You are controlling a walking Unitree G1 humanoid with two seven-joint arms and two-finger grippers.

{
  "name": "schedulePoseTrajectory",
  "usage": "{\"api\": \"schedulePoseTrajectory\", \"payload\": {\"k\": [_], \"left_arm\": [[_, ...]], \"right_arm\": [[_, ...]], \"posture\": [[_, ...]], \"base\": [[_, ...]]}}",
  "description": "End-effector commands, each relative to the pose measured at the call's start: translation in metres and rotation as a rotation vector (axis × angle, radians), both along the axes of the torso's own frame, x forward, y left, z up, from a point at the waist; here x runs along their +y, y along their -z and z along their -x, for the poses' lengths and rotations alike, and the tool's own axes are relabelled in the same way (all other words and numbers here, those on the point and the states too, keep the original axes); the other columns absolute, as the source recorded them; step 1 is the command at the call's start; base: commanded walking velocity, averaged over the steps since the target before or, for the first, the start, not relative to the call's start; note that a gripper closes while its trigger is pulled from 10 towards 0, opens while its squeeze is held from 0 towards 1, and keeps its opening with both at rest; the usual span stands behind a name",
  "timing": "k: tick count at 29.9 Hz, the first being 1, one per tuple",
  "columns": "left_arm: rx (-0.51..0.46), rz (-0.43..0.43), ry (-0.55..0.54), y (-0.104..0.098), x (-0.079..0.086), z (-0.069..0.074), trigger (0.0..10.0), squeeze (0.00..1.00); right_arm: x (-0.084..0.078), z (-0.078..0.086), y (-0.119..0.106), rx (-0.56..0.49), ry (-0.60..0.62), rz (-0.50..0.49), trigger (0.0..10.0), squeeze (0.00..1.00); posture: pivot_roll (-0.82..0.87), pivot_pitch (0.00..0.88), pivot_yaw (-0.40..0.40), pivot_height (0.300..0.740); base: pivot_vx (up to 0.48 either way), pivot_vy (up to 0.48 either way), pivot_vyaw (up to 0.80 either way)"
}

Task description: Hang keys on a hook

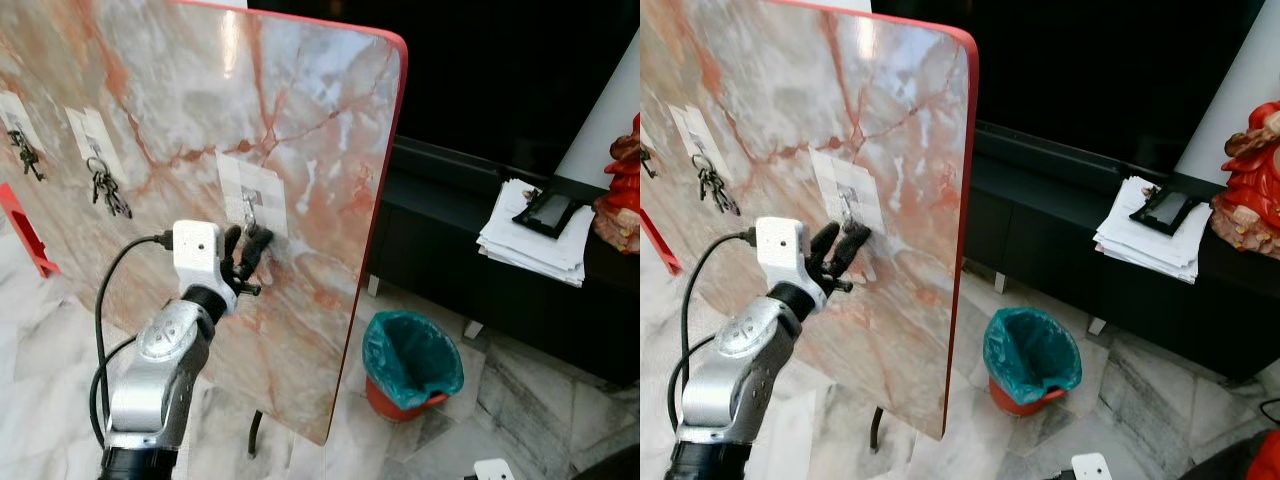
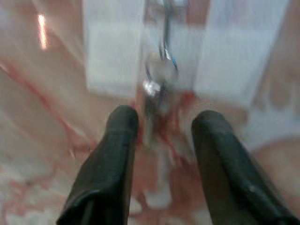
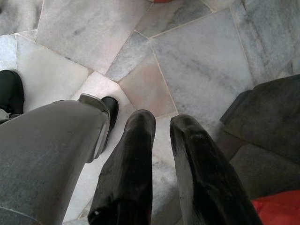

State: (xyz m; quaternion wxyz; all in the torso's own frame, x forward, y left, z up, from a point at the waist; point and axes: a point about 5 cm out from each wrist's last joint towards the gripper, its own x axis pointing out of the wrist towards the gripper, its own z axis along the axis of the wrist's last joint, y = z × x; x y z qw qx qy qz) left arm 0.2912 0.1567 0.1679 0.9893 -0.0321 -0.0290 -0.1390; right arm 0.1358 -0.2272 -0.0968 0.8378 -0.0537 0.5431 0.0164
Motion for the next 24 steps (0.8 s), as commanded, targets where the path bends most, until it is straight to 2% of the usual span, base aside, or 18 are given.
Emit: {"api": "schedulePoseTrajectory", "payload": {"k": [1,8,9,10,11,13,15,17,21,22,24], "left_arm": [[-0.036,0.001,0.036,-0.008,-0.003,0.004,10.0,0.96],[-0.054,0.001,0.035,-0.006,-0.001,0.014,10.0,0.91],[-0.057,0.0,0.019,-0.004,0.002,0.019,10.0,0.35],[-0.058,-0.001,0.01,-0.003,0.004,0.021,10.0,0.35],[-0.053,0.001,0.003,-0.001,0.005,0.024,10.0,0.0],[-0.015,0.007,0.003,0.009,0.01,0.031,10.0,0.0],[0.016,-0.029,-0.007,0.02,0.018,0.038,10.0,0.0],[0.041,-0.008,-0.068,0.029,0.03,0.041,10.0,0.0],[0.162,-0.037,-0.19,0.067,0.062,0.053,10.0,0.0],[0.209,-0.036,-0.191,0.079,0.065,0.056,10.0,0.0],[0.24,-0.035,-0.191,0.087,0.066,0.058,10.0,0.0]], "right_arm": [[-0.002,0.0,0.0,0.001,0.001,0.004,10.0,0.0],[-0.003,0.0,-0.001,0.001,0.003,0.008,10.0,0.0],[-0.003,0.0,-0.001,0.0,0.006,0.009,10.0,0.0],[-0.003,0.001,-0.001,0.0,0.007,0.009,10.0,0.0],[-0.004,0.001,-0.001,0.0,0.008,0.01,10.0,0.0],[-0.004,0.001,0.0,0.0,0.014,0.011,10.0,0.0],[-0.004,0.002,0.0,0.001,0.014,0.011,10.0,0.0],[-0.004,0.002,0.0,0.001,0.018,0.011,10.0,0.0],[-0.005,0.003,0.0,0.003,0.027,0.012,10.0,0.0],[-0.005,0.003,0.0,0.002,0.029,0.012,10.0,0.0],[-0.005,0.003,0.0,0.002,0.031,0.012,10.0,0.0]], "posture": [[0.07,0.0,-0.06,0.715],[0.07,0.0,-0.064,0.715],[0.07,0.0,-0.063,0.715],[0.07,0.0,-0.063,0.715],[0.08,0.0,-0.063,0.715],[0.08,0.0,-0.063,0.715],[0.08,0.0,-0.065,0.715],[0.08,0.0,-0.066,0.715],[0.08,0.0,-0.064,0.715],[0.08,0.0,-0.063,0.715],[0.08,0.0,-0.064,0.715]], "base": [[0.0,0.0,0.0],[0.0,0.0,0.0],[0.0,0.0,0.0],[0.0,0.0,0.0],[0.0,0.0,0.0],[0.0,0.0,0.0],[0.0,0.0,0.0],[0.0,0.0,0.0],[0.0,0.0,0.0],[0.0,0.0,0.0],[0.0,0.0,0.0]]}}
